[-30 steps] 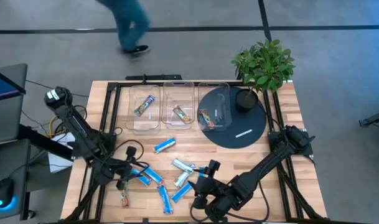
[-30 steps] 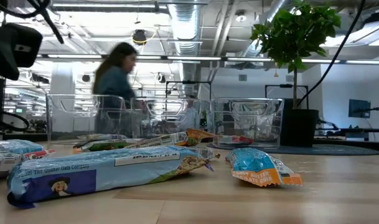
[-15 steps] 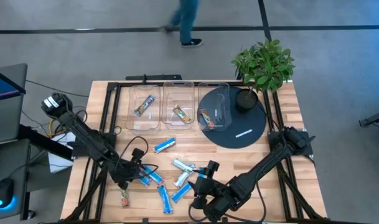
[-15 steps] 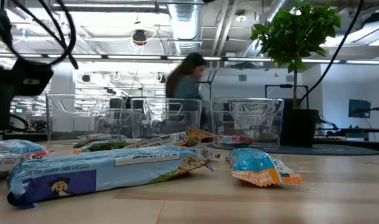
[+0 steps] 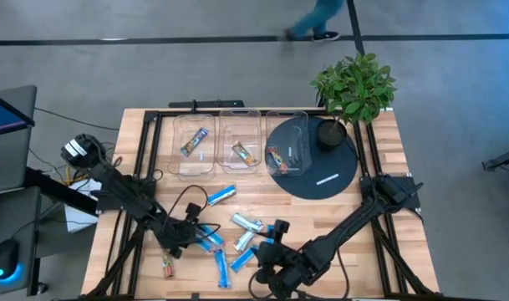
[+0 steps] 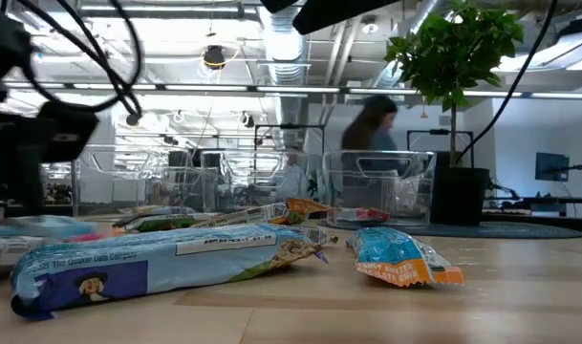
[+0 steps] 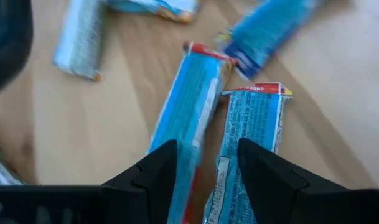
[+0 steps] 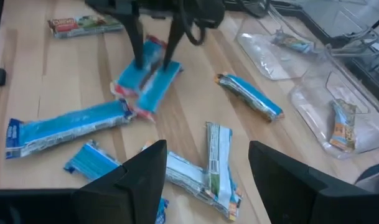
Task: Pick and place Granola Bars by type
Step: Put the orange granola bar into the middle transparent bin
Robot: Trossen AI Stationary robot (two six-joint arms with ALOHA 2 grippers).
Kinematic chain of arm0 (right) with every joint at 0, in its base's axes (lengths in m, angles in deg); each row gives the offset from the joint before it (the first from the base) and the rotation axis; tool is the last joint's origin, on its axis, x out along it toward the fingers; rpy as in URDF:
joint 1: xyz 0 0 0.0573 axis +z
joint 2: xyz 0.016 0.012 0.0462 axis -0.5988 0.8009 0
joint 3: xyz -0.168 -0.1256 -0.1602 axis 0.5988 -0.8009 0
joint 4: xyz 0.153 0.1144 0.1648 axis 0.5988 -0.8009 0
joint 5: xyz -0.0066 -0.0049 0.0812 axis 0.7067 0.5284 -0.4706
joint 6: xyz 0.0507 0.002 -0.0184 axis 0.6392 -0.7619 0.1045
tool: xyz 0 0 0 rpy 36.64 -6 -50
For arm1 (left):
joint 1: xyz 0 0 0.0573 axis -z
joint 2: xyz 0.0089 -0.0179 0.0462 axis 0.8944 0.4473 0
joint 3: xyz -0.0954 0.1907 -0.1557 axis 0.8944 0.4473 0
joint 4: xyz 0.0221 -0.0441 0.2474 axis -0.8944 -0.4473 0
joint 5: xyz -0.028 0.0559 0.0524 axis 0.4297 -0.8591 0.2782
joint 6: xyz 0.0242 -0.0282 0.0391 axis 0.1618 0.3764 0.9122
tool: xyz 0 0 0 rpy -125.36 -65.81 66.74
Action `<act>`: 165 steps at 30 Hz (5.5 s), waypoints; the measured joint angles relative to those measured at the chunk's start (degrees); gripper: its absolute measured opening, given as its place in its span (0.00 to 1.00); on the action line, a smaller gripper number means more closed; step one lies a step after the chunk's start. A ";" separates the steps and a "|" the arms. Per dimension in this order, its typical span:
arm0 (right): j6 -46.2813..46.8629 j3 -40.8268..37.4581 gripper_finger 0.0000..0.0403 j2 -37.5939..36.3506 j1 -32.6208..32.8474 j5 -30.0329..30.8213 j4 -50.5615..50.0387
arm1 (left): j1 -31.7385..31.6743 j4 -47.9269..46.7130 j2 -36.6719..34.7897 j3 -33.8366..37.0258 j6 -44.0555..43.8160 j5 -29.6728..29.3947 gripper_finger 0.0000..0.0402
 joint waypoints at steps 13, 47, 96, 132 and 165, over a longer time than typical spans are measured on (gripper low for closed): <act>-0.49 0.00 0.55 -0.04 -0.35 -0.07 1.12 | -15.37 20.67 8.59 0.25 7.93 1.20 0.42; 12.80 0.04 0.55 3.23 -11.02 -8.96 -0.77 | -12.82 -2.47 -4.64 0.07 -8.03 -17.67 0.42; 3.55 1.88 0.55 3.15 -6.93 -8.21 1.93 | -23.47 5.01 4.31 0.07 -6.47 -2.63 0.31; 2.04 1.88 0.55 3.15 -5.09 -8.24 1.69 | -27.62 4.99 -12.32 -9.07 8.88 -19.37 0.31; 1.36 1.88 0.55 3.15 -3.93 -8.28 0.39 | -61.51 -1.62 8.55 -26.18 4.70 7.57 0.40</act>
